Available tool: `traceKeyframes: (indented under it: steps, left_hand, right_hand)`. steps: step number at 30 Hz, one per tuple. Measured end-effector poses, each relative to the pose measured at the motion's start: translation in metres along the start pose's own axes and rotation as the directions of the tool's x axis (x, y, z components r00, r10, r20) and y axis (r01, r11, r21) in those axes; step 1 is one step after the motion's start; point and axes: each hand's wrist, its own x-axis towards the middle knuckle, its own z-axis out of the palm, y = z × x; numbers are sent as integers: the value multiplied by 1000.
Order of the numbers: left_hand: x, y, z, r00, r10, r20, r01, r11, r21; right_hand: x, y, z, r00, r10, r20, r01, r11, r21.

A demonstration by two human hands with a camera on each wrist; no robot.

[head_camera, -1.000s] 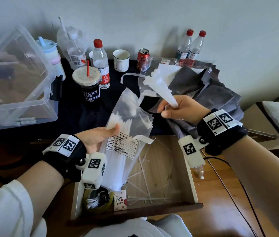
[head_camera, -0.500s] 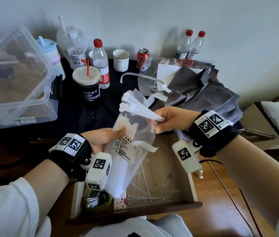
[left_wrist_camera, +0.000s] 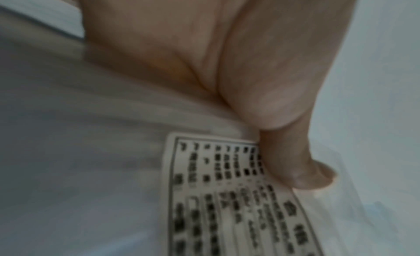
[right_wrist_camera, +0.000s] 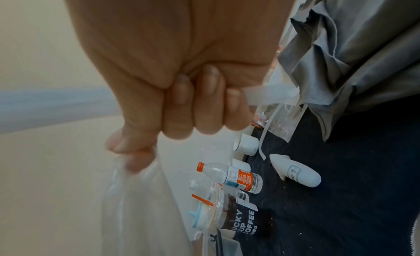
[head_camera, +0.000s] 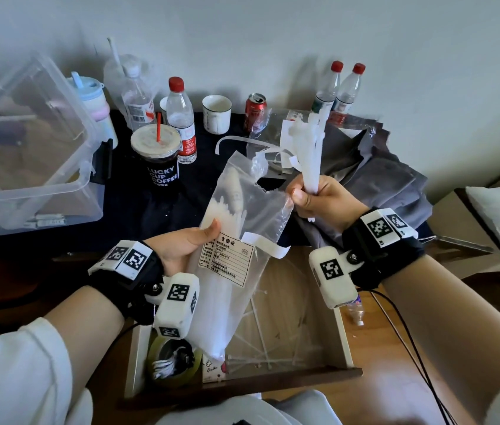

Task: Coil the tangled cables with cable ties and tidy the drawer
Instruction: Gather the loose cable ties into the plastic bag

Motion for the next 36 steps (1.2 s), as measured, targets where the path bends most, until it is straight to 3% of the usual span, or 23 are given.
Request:
traceKeyframes:
  steps: [4, 8, 13, 16, 19, 23, 27, 31, 36]
  left_hand:
    - [0, -1, 6, 998, 47, -31, -44, 995, 88]
    - [-2, -3, 8, 997, 67, -40, -60, 986, 157]
    - [1, -4, 3, 996, 69, -49, -57, 976, 211]
    - [1, -4, -5, 991, 111, -69, -93, 969, 230]
    - [0, -7, -12, 988, 129, -80, -110, 971, 212]
    - [-1, -8, -17, 992, 111, -54, -95, 965, 245]
    - [-1, -9, -16, 993, 114, -26, -103, 962, 253]
    - [1, -10, -17, 996, 86, -16, -79, 962, 263]
    - [2, -10, -18, 999, 38, 18, -42, 958, 283]
  right_hand:
    - [-4, -9, -1, 985, 174, -16, -173, 965, -197]
    - [-6, -18, 1, 987, 158, -9, -147, 895, -420]
    - [-10, -12, -4, 996, 82, 22, -64, 894, -443]
    - [-16, -16, -12, 994, 8, -106, -50, 918, -393]
    - [-22, -19, -32, 966, 52, -254, -139, 932, -336]
    - [-32, -14, -51, 947, 53, -317, -237, 783, -575]
    - [-38, -7, -54, 961, -22, -277, -200, 636, -745]
    - [-37, -5, -53, 954, -75, -291, -190, 601, -777]
    - [-33, -5, -51, 961, -37, -275, -209, 556, -804]
